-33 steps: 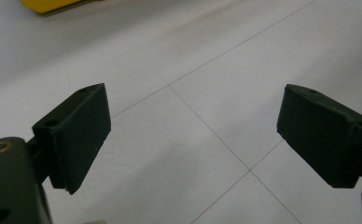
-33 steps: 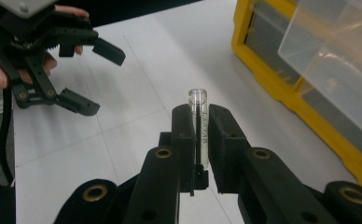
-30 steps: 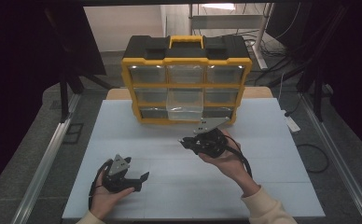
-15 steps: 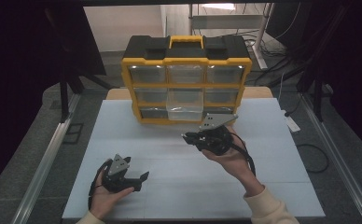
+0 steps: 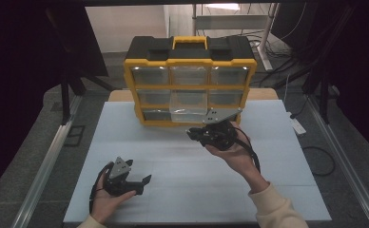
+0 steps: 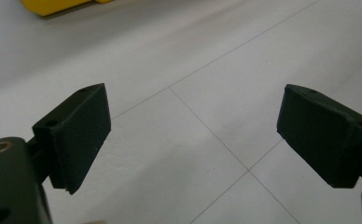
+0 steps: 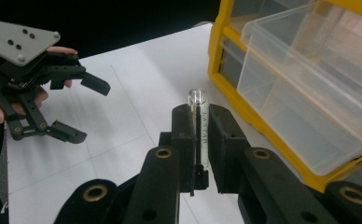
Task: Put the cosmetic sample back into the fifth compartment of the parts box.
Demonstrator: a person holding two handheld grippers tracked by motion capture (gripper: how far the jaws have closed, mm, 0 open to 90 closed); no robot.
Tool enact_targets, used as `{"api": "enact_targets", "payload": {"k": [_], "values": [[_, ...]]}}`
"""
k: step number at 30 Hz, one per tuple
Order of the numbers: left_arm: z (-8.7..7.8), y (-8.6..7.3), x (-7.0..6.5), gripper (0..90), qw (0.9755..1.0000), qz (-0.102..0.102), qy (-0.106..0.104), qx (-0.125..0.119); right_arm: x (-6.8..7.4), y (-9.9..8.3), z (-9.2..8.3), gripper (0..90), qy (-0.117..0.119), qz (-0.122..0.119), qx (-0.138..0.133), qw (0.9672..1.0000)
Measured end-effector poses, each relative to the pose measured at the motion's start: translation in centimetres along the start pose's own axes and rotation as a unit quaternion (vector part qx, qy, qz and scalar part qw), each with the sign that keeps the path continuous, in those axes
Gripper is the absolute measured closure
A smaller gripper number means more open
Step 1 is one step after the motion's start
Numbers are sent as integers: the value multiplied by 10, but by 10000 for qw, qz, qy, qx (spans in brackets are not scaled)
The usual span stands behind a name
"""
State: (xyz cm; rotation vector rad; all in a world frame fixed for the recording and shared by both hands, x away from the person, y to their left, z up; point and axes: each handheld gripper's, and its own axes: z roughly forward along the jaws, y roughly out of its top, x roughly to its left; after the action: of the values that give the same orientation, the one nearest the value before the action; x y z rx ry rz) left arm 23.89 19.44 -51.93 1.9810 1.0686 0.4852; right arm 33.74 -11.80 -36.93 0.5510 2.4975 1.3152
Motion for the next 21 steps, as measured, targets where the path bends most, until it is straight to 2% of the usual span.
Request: {"api": "enact_targets", "payload": {"k": [21], "values": [[0,1,-1,105,10000,17,-8,16,-9,10,-5,814,-133,1,-24,9999]]}}
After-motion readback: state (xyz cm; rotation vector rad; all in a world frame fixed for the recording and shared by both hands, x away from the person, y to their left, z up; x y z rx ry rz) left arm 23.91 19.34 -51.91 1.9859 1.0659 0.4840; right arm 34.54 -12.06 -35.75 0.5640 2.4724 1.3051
